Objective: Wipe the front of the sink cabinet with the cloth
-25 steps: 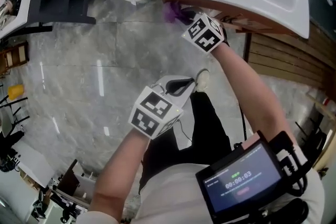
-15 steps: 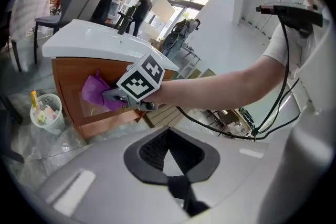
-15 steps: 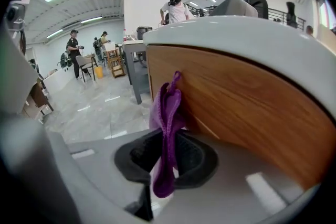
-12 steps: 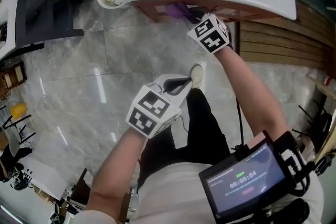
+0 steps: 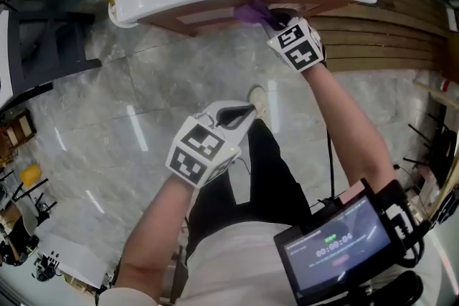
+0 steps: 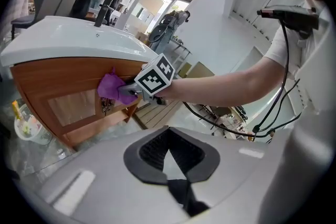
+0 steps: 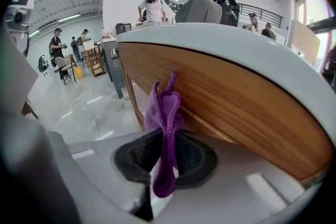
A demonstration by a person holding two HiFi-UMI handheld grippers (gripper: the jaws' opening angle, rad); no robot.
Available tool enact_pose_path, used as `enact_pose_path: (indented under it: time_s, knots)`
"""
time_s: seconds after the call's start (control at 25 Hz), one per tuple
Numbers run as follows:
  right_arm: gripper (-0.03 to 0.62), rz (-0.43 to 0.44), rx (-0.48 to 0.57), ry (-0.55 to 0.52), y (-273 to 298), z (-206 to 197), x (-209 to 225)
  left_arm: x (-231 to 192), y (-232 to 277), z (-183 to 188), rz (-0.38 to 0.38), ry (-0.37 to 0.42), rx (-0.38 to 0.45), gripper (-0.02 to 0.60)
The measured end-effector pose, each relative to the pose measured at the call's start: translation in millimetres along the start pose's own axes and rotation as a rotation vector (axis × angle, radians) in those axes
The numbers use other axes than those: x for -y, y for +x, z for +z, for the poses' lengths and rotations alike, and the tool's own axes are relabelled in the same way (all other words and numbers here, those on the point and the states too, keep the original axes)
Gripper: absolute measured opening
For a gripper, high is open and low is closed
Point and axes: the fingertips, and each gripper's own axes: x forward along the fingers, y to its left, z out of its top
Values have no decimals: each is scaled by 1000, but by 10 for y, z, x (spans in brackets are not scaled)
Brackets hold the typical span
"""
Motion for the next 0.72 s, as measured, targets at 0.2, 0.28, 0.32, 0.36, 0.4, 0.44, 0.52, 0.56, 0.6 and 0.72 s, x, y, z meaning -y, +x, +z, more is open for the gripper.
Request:
enact_pose_path:
  time_s: [0.2, 0.28, 0.32, 0.36, 0.4, 0.44, 0.52, 0.56, 0.6, 0.72]
  knots:
    - [55, -55, -16, 41, -218, -344, 424, 119, 248, 91, -17, 28, -20, 8]
    - [55, -74, -27, 47, -290, -469, 591, 152, 329, 141, -18, 31, -22, 8]
    - [55, -85, -33, 51, -330, -530, 668, 169, 363, 161, -19, 33, -23, 8]
    - [55, -95, -39, 56, -371, -591, 744, 187, 395, 177, -21, 35, -25, 8]
    - [55, -106, -44, 62, -412, -652, 819, 203, 428, 192, -24, 37, -28, 8]
    - [55, -117, -49, 70, -453, -713, 895, 217, 462, 207, -26, 40, -30, 8]
    - [54, -139, -63, 84, -533, -842, 1041, 241, 526, 235, -32, 45, -32, 8]
    - [55, -150, -70, 90, -573, -910, 1113, 255, 556, 247, -35, 47, -33, 8]
    - [55, -162, -79, 96, -610, -980, 1187, 267, 587, 255, -38, 48, -35, 8]
    - [55, -200, -101, 117, -710, -1177, 1417, 280, 666, 275, -44, 54, -42, 8]
